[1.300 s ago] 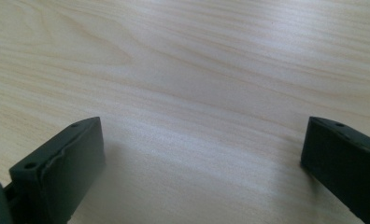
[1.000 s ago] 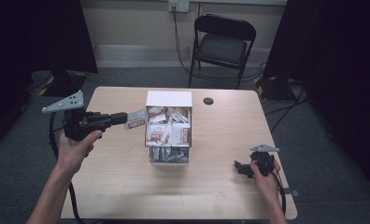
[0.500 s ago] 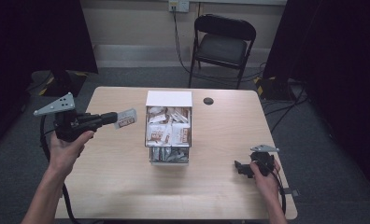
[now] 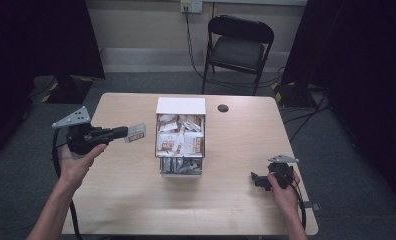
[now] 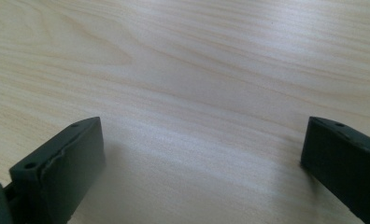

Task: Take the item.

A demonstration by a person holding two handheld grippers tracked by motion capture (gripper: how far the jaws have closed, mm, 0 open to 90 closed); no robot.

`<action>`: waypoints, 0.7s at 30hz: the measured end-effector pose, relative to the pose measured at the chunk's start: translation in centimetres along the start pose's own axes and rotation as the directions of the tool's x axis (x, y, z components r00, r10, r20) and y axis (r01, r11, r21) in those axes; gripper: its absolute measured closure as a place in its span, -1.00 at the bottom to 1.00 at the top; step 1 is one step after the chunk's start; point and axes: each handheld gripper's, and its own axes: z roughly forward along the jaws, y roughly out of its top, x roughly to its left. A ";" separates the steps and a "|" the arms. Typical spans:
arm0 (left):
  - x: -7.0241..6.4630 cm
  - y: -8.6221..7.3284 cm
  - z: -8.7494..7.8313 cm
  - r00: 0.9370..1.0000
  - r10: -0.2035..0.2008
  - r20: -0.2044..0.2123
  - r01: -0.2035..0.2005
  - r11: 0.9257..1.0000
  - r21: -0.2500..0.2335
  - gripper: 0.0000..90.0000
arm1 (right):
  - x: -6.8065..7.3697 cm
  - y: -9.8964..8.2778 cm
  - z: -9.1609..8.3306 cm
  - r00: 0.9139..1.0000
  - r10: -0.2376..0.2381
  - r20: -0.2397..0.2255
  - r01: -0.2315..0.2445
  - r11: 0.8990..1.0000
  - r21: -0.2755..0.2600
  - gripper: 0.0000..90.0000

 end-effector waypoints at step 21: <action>2.4 -4.8 3.8 0.995 -0.093 -0.039 0.099 0.982 0.163 1.00 | 0.0 0.0 0.0 1.000 0.000 0.000 0.000 1.000 0.000 -1.00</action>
